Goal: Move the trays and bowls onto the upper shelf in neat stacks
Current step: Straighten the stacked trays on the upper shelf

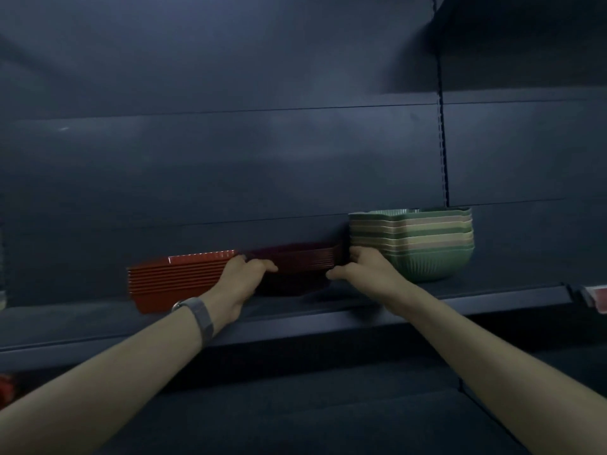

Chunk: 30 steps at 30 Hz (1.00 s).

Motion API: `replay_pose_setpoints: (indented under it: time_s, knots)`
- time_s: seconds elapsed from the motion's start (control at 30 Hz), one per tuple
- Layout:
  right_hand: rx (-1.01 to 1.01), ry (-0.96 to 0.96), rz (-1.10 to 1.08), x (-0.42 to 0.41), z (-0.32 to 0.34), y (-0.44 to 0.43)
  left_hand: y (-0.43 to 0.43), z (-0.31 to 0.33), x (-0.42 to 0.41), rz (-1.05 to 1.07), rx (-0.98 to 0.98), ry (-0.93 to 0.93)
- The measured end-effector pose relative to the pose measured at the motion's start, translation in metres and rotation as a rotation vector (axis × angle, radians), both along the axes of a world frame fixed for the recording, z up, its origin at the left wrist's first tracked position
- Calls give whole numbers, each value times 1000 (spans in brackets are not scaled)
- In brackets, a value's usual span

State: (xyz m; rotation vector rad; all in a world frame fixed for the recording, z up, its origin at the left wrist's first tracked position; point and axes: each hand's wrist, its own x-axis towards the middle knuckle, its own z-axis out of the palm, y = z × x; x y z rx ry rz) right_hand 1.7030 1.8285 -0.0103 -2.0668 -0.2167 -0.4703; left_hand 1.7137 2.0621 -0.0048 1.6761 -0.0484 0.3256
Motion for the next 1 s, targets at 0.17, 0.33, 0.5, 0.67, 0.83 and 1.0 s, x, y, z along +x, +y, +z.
replay_pose_setpoints:
  time_s: [0.17, 0.33, 0.5, 0.67, 0.83, 1.0]
  knots:
    - [101, 47, 133, 17, 4, 16, -3, -1, 14, -85, -88, 26]
    - [153, 28, 184, 16, -3, 21, -1, -8, 19, -55, -49, -3]
    - [207, 6, 206, 17, -6, 14, -2, -15, 41, -49, 31, -26]
    - [205, -12, 218, 13, -8, 6, -6, -25, 61, -59, 67, -59]
    - [197, 4, 189, 6, -5, 12, -5, -17, 39, -101, 53, -14]
    - [240, -126, 11, -13, -5, 25, -3, -2, -22, -116, 68, -31]
